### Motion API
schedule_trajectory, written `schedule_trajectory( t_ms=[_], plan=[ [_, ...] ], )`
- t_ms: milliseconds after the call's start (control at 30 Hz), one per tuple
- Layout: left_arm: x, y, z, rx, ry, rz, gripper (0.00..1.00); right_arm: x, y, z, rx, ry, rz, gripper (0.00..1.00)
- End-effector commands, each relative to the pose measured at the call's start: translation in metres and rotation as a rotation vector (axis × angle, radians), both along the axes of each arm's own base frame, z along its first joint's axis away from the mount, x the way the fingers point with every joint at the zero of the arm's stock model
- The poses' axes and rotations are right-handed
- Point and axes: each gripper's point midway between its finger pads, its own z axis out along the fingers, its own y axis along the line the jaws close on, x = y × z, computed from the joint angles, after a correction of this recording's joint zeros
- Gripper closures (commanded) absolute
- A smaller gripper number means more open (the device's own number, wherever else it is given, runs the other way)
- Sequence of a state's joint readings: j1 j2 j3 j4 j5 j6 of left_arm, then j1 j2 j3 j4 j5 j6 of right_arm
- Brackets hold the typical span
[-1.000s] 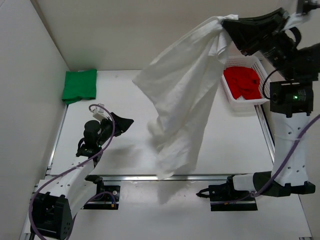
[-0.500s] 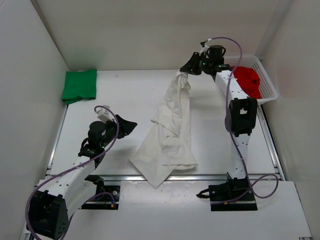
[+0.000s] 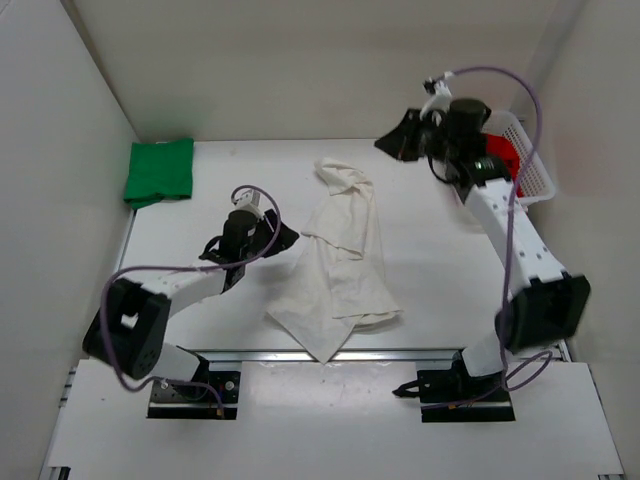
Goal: Fold and stack the t-shirts
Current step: Move the tshirt to the center of the board
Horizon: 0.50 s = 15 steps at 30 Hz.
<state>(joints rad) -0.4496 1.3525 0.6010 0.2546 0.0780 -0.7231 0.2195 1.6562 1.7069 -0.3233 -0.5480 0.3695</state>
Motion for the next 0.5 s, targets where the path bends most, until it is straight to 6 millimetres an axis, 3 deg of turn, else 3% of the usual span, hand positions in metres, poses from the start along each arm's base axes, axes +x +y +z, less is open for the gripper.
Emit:
schedule_trajectory(
  t_ms=[0, 33, 100, 133, 200, 233, 300, 467],
  plan=[
    [0.045, -0.002, -0.001, -0.045, 0.005, 0.076, 0.4, -0.042, 0.0, -0.048, 0.045, 0.034, -0.024, 0.97],
    [0.05, -0.005, -0.002, -0.072, 0.025, 0.079, 0.4, -0.054, -0.002, -0.081, 0.033, 0.095, -0.033, 0.97],
    [0.063, -0.009, -0.021, -0.085, 0.089, 0.086, 0.37, -0.084, -0.005, -0.112, 0.03, 0.145, -0.048, 0.92],
    [0.068, -0.013, -0.028, -0.085, 0.111, 0.09, 0.35, -0.098, -0.002, -0.114, 0.033, 0.14, -0.027, 0.89],
    [0.071, -0.021, -0.041, -0.072, 0.152, 0.085, 0.33, -0.123, -0.005, -0.156, 0.012, 0.222, -0.038, 0.85],
    [0.076, -0.025, -0.044, -0.067, 0.153, 0.093, 0.3, -0.131, -0.005, -0.153, 0.022, 0.209, -0.032, 0.82],
    [0.076, -0.033, -0.051, -0.095, 0.176, 0.098, 0.29, -0.154, -0.007, -0.186, 0.005, 0.276, -0.043, 0.8],
    [0.079, -0.045, -0.066, -0.133, 0.235, 0.13, 0.35, -0.191, -0.01, -0.222, -0.041, 0.322, -0.04, 0.79]
  ],
)
